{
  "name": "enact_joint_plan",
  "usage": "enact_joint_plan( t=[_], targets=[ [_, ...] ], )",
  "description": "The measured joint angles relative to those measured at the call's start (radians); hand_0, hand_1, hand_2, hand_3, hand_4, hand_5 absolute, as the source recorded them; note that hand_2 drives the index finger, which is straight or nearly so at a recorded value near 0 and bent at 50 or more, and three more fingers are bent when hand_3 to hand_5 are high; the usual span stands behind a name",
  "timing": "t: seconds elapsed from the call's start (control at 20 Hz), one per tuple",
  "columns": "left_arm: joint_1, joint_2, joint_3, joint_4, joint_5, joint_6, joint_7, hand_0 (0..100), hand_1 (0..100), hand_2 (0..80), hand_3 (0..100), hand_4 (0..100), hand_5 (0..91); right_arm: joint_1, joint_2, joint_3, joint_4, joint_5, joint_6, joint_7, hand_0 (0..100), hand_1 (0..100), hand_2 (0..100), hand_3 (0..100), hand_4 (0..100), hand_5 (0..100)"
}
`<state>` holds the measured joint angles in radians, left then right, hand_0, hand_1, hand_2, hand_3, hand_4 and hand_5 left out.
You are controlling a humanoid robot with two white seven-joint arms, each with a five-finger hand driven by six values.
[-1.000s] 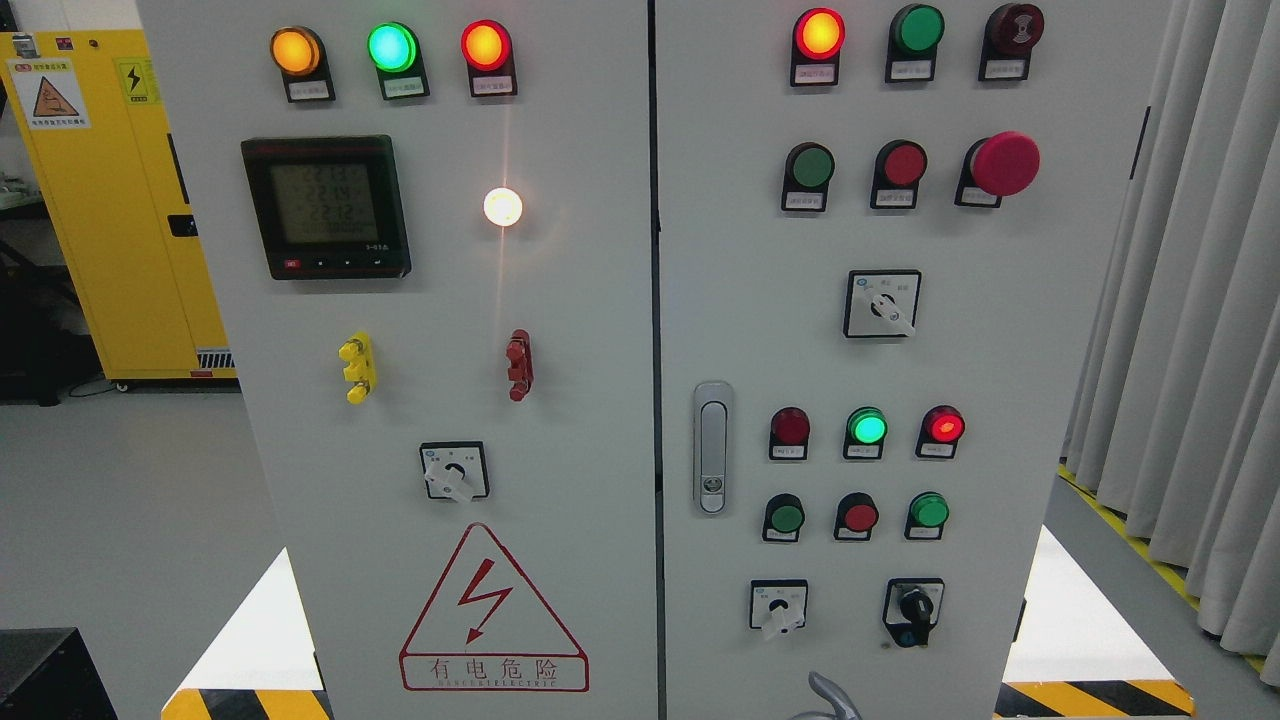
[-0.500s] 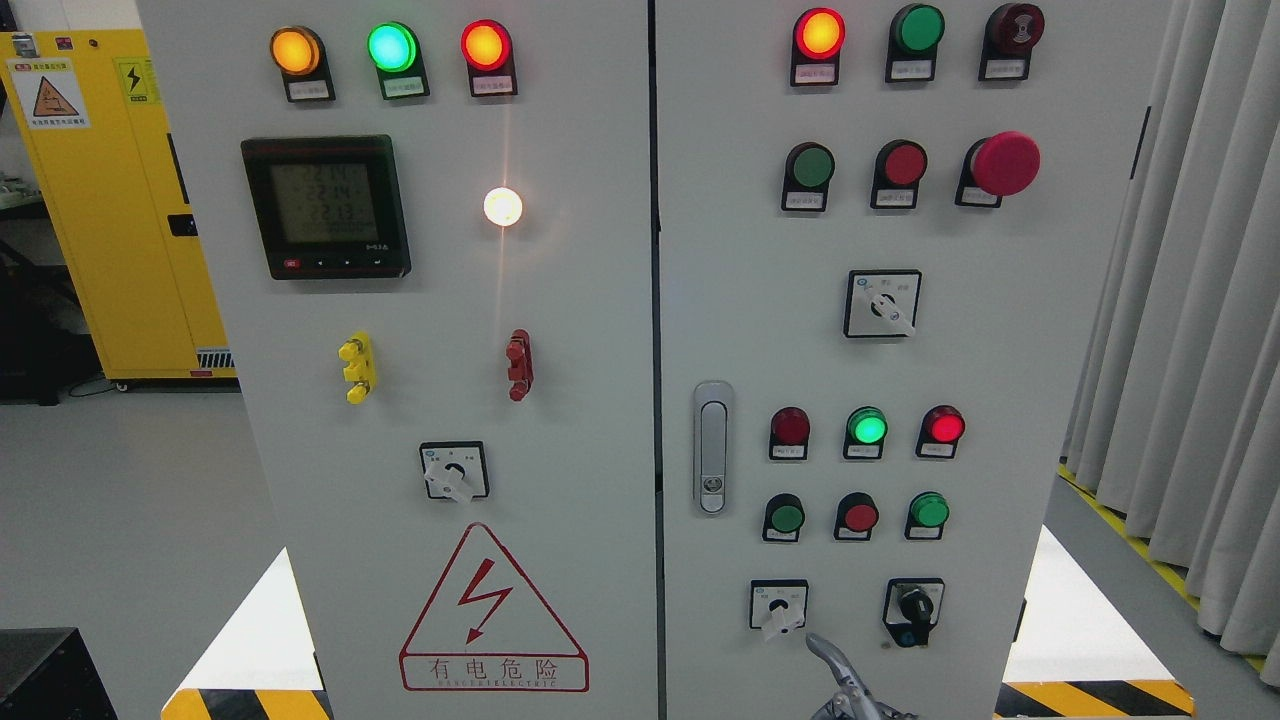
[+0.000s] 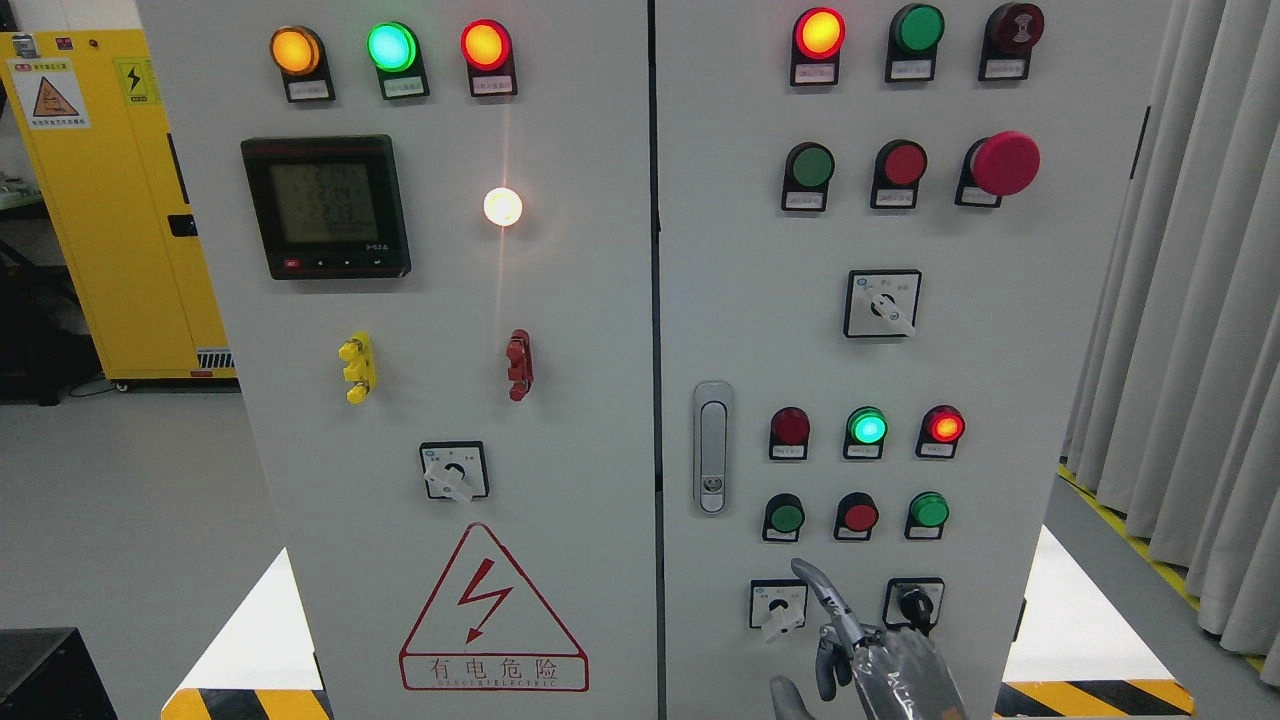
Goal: Press green start button
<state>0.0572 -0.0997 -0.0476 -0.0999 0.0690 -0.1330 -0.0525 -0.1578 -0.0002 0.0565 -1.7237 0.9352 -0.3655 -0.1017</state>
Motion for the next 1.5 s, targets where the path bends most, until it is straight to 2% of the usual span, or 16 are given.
enact_joint_plan(
  t=[0.65, 1.5],
  targets=[
    [0.0, 0.0, 0.0, 0.0, 0.0, 0.0, 0.0, 12, 56, 0.0, 0, 0, 0.0, -0.077, 0.0, -0.012, 0.071, 0.087, 0.023, 0.005, 60, 84, 0, 92, 92, 100],
    [0.0, 0.0, 0.0, 0.0, 0.0, 0.0, 0.0, 12, 56, 0.0, 0, 0, 0.0, -0.109, 0.0, -0.009, 0.117, 0.095, 0.032, -0.004, 63, 84, 0, 92, 92, 100]
  ],
)
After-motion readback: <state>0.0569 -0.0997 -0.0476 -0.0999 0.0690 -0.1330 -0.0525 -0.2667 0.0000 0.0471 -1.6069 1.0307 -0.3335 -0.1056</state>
